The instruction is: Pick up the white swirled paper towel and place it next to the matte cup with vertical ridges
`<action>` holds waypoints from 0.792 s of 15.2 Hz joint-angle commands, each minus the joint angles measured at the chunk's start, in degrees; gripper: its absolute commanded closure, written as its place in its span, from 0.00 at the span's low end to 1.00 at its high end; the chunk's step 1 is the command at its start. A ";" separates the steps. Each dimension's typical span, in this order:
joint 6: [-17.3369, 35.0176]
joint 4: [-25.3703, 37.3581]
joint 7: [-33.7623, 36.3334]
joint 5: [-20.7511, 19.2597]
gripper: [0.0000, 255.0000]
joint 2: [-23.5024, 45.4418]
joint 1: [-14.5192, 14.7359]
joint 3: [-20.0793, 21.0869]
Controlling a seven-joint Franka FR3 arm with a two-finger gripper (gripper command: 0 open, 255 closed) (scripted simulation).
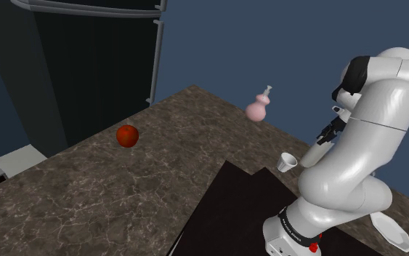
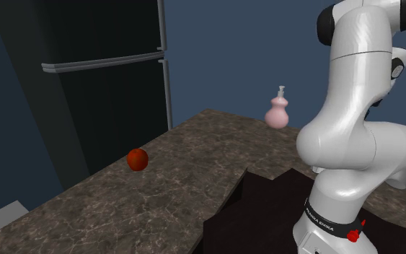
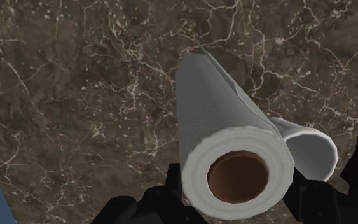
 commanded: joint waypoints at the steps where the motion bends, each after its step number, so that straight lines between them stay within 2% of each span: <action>1: 1.15 -0.66 -0.58 0.81 1.00 0.73 -0.20 0.47; 11: 2.06 -0.96 -1.22 1.68 1.00 1.66 -0.59 0.99; 12: 2.06 -0.96 -1.22 1.68 0.00 1.66 -0.59 0.99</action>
